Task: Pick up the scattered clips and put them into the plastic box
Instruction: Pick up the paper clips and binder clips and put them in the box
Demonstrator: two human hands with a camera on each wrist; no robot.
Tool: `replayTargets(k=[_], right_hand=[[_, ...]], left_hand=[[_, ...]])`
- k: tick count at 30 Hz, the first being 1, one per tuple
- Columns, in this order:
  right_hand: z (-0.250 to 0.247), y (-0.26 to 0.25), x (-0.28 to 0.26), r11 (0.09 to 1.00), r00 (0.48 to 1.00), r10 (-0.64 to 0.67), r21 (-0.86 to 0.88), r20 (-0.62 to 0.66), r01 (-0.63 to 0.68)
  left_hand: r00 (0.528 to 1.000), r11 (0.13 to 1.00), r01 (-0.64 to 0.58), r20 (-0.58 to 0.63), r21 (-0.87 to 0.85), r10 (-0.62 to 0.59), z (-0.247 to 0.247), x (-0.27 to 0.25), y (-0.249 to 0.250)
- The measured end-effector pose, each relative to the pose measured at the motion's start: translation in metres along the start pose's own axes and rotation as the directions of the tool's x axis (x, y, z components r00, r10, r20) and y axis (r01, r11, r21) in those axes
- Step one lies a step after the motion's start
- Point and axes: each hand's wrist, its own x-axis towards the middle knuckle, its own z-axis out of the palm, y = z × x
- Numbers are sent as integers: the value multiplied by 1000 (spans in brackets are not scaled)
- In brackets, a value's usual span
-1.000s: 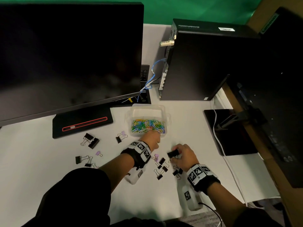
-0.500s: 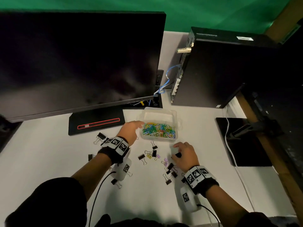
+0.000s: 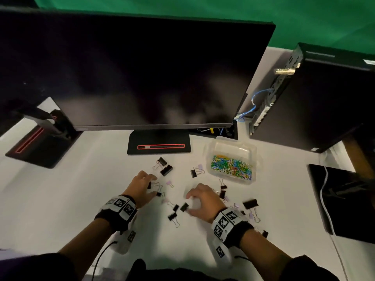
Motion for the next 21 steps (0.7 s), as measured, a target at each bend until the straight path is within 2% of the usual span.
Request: replayTargets(k=[4, 9, 11, 14, 16, 19, 21], right_hand=[[17, -10, 1, 998, 996, -45, -44, 77, 48], [9, 1, -5, 1000, 1000, 4, -12, 26, -3], [2, 9, -8, 998, 998, 57, -23, -11, -57], [-9, 20, -13, 988, 989, 140, -54, -47, -143], [-15, 28, -17, 981, 981, 180, -60, -66, -184], [-20, 35, -20, 978, 972, 204, -16, -120, -207], [-23, 36, -20, 978, 965, 206, 11, -161, -207]], left_hand=[[998, 994, -63, 3, -94, 64, 16, -9, 9], [978, 979, -134, 141, -150, 156, 22, -9, 20], [981, 981, -131, 122, -142, 148, 16, -2, 25], [988, 986, -151, -34, -67, 149, 2, 16, 33], [977, 980, -193, -83, 39, 196, -8, 31, 36], [959, 932, -270, -16, 241, 282, -19, 49, 38], [953, 908, -297, 42, 295, 299, -22, 54, 40]])
